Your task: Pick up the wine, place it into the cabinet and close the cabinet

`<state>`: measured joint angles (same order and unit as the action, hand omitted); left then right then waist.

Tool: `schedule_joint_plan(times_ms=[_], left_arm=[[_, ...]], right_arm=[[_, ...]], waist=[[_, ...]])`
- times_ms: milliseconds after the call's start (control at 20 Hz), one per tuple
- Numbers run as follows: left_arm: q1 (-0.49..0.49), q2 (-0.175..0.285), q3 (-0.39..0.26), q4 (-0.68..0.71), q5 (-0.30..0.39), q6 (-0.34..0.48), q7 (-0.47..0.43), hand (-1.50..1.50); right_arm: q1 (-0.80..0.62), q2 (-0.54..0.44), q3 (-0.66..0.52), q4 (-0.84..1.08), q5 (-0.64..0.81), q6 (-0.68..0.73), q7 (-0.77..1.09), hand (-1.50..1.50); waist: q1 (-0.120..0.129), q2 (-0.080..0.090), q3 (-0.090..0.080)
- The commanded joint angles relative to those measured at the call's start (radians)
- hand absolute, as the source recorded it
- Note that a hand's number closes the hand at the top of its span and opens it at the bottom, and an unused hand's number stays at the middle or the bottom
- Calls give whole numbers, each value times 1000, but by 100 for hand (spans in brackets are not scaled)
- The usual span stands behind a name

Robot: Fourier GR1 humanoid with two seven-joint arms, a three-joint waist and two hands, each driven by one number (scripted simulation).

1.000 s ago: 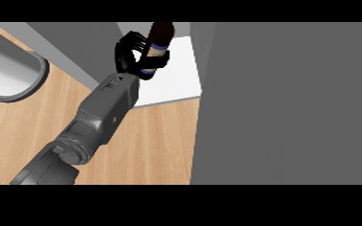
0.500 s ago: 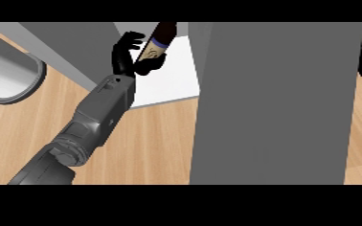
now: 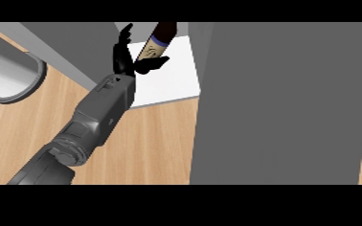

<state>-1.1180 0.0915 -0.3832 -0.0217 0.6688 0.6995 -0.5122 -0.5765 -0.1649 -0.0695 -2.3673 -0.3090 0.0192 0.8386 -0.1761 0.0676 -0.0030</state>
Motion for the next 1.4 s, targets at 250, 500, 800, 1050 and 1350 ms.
schedule_joint_plan(times_ms=[250,500,800,1050,1350], left_arm=[[20,92,-44,21,-49,-111,-41,-150],[-10,87,-69,-10,-74,-270,-31,-150],[-4,53,34,-150,24,-509,-159,-150],[4,4,90,-179,65,-615,-224,-150],[21,-34,63,-278,22,-618,-146,-150]], right_arm=[[3,-1,11,-34,7,-8,16,-150],[28,7,-8,-51,-16,-12,6,-150],[10,-16,-20,-27,7,-31,34,-150],[28,-18,-26,-72,15,-66,57,-150],[-41,-58,-32,-31,43,-122,116,-150]], waist=[[32,-9,-2],[42,-21,1],[106,-45,-1],[121,-54,1],[175,-73,2]])
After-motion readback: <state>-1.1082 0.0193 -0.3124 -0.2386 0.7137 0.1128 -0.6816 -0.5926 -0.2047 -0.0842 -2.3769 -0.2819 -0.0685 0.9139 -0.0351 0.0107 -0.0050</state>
